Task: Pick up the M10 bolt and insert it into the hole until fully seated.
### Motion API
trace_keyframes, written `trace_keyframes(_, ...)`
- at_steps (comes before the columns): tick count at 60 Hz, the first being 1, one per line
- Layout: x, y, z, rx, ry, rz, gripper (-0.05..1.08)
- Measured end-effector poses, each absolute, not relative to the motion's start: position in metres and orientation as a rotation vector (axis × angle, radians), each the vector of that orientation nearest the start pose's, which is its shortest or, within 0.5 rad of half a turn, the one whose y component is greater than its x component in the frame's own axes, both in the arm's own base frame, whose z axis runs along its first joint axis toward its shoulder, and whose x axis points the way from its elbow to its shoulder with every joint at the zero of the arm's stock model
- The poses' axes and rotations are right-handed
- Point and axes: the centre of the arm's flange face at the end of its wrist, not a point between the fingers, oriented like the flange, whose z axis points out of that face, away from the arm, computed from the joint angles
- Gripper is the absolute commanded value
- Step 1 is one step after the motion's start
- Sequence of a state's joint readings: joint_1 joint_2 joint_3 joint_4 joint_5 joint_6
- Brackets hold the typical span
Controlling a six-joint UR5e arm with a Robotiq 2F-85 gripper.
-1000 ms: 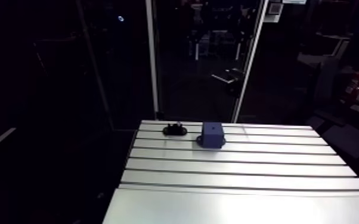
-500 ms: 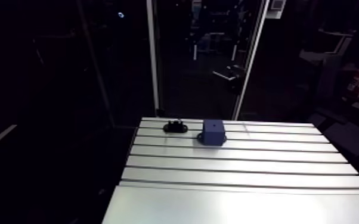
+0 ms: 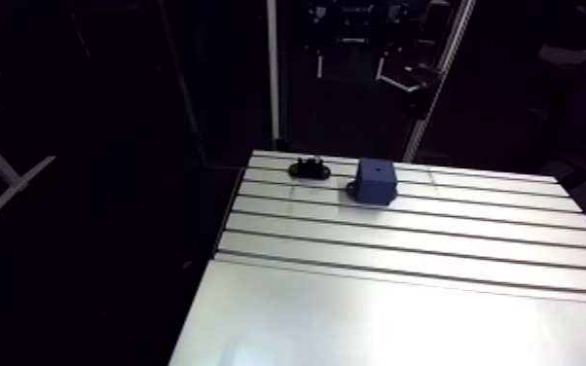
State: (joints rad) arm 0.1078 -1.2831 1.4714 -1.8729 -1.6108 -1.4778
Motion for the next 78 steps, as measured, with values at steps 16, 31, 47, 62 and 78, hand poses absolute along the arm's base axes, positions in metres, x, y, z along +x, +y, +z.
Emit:
trace_keyframes(16,-0.621,-0.213,0.367,-0.017,3.264,0.06,0.01)
trace_keyframes(31,-0.639,-0.225,0.328,-0.03,3.272,0.059,0.02)
trace_keyframes(47,-0.648,-0.228,0.305,-0.035,3.278,0.057,0.03)
trace_keyframes(62,-0.655,-0.23,0.283,-0.037,3.27,0.06,0.06)
trace_keyframes(78,-0.659,-0.231,0.266,-0.04,3.265,0.059,0.2)
